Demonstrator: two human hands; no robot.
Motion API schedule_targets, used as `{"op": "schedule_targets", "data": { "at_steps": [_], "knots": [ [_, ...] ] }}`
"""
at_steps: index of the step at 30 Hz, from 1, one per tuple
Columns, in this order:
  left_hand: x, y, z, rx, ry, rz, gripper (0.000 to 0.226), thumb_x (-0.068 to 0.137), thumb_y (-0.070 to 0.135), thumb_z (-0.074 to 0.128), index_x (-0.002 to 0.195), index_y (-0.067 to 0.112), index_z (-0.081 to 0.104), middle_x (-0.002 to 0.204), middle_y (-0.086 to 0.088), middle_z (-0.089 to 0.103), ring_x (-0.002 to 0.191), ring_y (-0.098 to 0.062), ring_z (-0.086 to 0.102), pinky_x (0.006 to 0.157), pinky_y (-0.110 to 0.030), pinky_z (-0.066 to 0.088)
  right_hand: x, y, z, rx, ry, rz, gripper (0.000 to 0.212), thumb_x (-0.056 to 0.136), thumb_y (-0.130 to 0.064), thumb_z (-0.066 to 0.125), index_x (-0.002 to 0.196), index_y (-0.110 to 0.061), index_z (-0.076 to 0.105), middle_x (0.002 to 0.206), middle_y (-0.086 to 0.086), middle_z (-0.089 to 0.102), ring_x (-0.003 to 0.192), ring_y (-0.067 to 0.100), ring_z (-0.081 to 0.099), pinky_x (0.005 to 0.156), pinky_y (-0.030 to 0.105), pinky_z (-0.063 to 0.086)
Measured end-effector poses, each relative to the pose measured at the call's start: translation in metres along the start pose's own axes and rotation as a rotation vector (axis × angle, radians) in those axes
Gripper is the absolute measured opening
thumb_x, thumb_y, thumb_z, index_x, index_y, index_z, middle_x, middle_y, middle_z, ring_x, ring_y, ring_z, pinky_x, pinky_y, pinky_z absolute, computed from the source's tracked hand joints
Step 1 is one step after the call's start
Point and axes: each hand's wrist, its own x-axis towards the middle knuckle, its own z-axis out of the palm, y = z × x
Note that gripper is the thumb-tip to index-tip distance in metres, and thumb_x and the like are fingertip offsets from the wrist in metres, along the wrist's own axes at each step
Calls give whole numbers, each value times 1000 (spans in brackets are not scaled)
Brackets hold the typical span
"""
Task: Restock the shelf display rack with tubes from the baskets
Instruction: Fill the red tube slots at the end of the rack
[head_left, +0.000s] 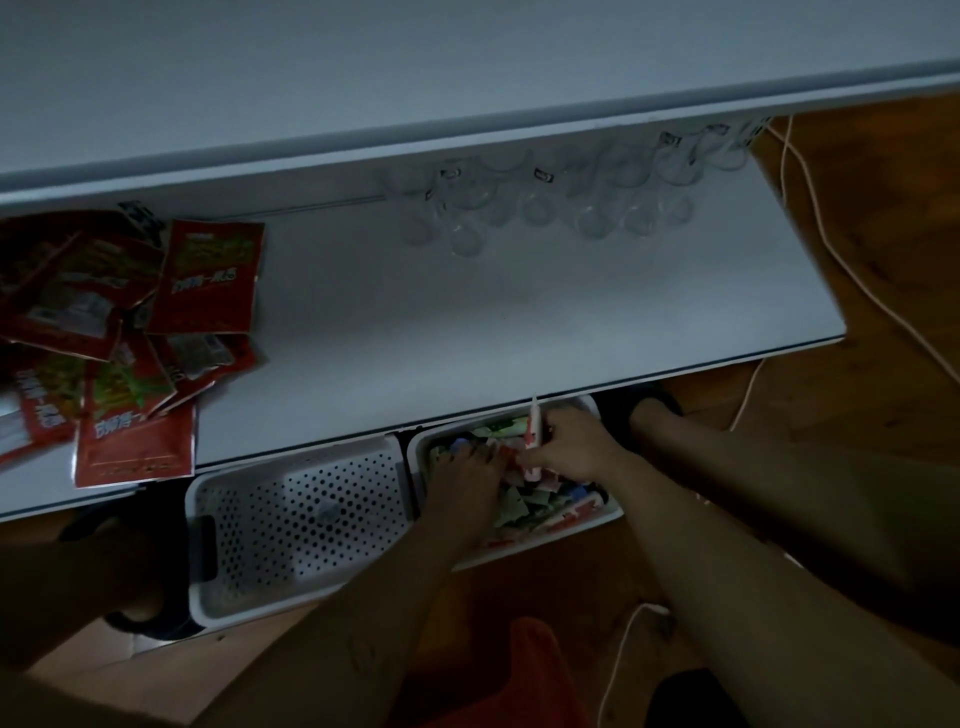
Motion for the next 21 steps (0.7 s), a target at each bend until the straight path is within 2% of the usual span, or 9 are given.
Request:
{"op": "schedule_targets", "data": {
  "at_steps": [3, 6, 9, 11, 13, 15, 17, 19, 21],
  "knots": [
    [5, 0, 0, 14, 25, 6, 43, 93, 21, 50, 135, 15, 42, 133, -11, 46, 121, -31, 38, 93, -40, 32, -2, 1, 1, -39, -15, -13, 23, 82, -36, 72, 74, -19, 59, 79, 2, 65, 72, 13, 61, 63, 27, 50],
    [8, 0, -1, 27, 33, 28, 40, 93, 27, 50, 130, 14, 45, 129, -11, 50, 120, -31, 41, 93, -41, 30, -3, 4, 2, 0, -17, 2, 35, 81, -39, 73, 101, -12, 64, 100, 6, 68, 88, 19, 63, 78, 33, 53],
    [9, 2, -2, 72, 26, 69, 36, 94, 22, 47, 128, 13, 46, 128, -11, 54, 118, -30, 46, 97, -41, 29, -9, 1, -1, 13, -7, -5, 45, 82, -34, 73, 117, -11, 58, 115, 5, 63, 98, 20, 60, 78, 29, 47],
    [5, 4, -3, 54, 15, 77, 37, 94, 18, 46, 130, 14, 43, 131, -11, 52, 120, -30, 44, 100, -42, 27, -14, 0, -4, 20, 13, -18, 39, 84, -30, 71, 115, -10, 59, 113, 7, 63, 95, 21, 58, 78, 30, 45],
    [-1, 4, -9, -37, -40, 64, 42, 93, 13, 47, 134, 15, 39, 131, -12, 50, 120, -31, 42, 98, -42, 29, -21, -4, -9, 1, 19, -24, 32, 86, -28, 69, 109, -8, 59, 103, 8, 62, 85, 19, 57, 73, 29, 45],
    [-6, 3, -17, -144, -143, 43, 48, 94, 11, 47, 139, 17, 34, 121, -17, 54, 109, -33, 50, 83, -39, 39, -27, -7, -15, -11, -3, 2, 20, 87, -24, 66, 96, -9, 57, 86, 5, 58, 70, 13, 54, 61, 24, 43],
    [-10, -1, -29, -265, -199, -4, 44, 95, 14, 45, 138, 17, 34, 115, -19, 57, 96, -34, 57, 69, -36, 44, -34, -12, -21, -2, -4, 27, 13, 86, -19, 64, 83, -12, 53, 79, 5, 55, 66, 14, 53, 58, 25, 41],
    [-17, -5, -43, -412, -203, -63, 39, 97, 16, 42, 136, 14, 39, 117, -20, 58, 98, -35, 59, 75, -39, 49, -41, -16, -26, 17, 22, 26, 12, 84, -18, 62, 79, -11, 53, 80, 9, 55, 68, 20, 53, 62, 29, 42],
    [-27, -12, -56, -532, -141, -92, 37, 99, 21, 43, 135, 14, 40, 119, -17, 60, 100, -32, 60, 79, -34, 48, -50, -23, -32, 72, 40, 5, 11, 80, -16, 63, 71, -11, 57, 75, 12, 59, 66, 25, 55, 62, 33, 42]
  ]
}}
